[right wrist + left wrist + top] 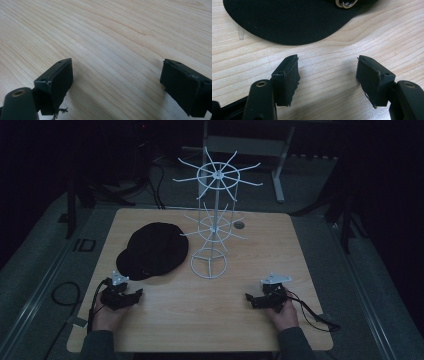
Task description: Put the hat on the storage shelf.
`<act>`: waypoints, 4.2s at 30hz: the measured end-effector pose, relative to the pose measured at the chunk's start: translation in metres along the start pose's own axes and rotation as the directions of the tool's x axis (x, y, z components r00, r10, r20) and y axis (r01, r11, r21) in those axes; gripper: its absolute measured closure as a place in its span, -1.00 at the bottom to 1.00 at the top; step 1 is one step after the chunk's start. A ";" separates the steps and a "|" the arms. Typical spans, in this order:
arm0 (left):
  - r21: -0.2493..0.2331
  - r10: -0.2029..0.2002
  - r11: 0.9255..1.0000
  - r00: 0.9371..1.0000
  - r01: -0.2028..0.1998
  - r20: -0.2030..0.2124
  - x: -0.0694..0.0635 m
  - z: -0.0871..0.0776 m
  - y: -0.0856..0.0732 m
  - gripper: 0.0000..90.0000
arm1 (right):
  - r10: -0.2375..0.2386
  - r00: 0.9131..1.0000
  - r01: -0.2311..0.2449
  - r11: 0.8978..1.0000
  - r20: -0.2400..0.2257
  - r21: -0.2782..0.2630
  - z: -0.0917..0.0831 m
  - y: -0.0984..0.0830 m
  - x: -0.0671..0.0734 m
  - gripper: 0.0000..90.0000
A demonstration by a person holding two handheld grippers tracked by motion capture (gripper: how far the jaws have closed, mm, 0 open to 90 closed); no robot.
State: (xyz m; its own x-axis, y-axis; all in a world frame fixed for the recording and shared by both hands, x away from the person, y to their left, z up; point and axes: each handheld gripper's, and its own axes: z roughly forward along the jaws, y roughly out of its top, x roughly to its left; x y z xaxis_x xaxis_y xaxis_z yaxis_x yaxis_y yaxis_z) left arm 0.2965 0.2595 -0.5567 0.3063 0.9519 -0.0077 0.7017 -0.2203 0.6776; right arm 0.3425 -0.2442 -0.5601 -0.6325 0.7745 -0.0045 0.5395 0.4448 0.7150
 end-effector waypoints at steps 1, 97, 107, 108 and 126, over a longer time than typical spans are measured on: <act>0.000 0.000 1.000 1.000 0.000 0.000 0.000 0.000 0.000 -0.21 | 0.000 1.000 0.000 1.000 0.000 0.000 0.000 0.000 0.000 -0.76; 0.191 0.146 0.970 0.989 -0.149 0.030 -0.002 0.052 0.157 0.84 | 0.004 1.000 -0.004 1.000 0.001 0.001 0.000 0.000 0.000 -0.76; 0.112 0.092 0.989 0.995 -0.096 0.041 0.008 0.034 0.159 0.87 | 0.004 1.000 -0.004 1.000 0.001 0.002 0.000 0.000 0.000 -0.76; 0.112 0.092 0.989 0.995 -0.096 0.041 0.008 0.034 0.159 0.87 | 0.004 1.000 -0.004 1.000 0.001 0.002 0.000 0.000 0.000 -0.76; -0.041 -0.083 0.995 0.985 0.091 0.151 0.036 0.000 0.162 0.88 | 0.003 1.000 -0.003 1.000 0.001 0.001 0.000 0.000 0.000 -0.76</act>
State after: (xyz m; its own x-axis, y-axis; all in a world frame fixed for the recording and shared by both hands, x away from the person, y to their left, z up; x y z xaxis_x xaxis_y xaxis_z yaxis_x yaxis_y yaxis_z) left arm 0.4213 0.2581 -0.4470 0.3407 0.9237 -0.1755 0.6994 -0.1243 0.7039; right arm 0.3424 -0.2441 -0.5600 -0.6302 0.7765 -0.0032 0.5423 0.4430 0.7139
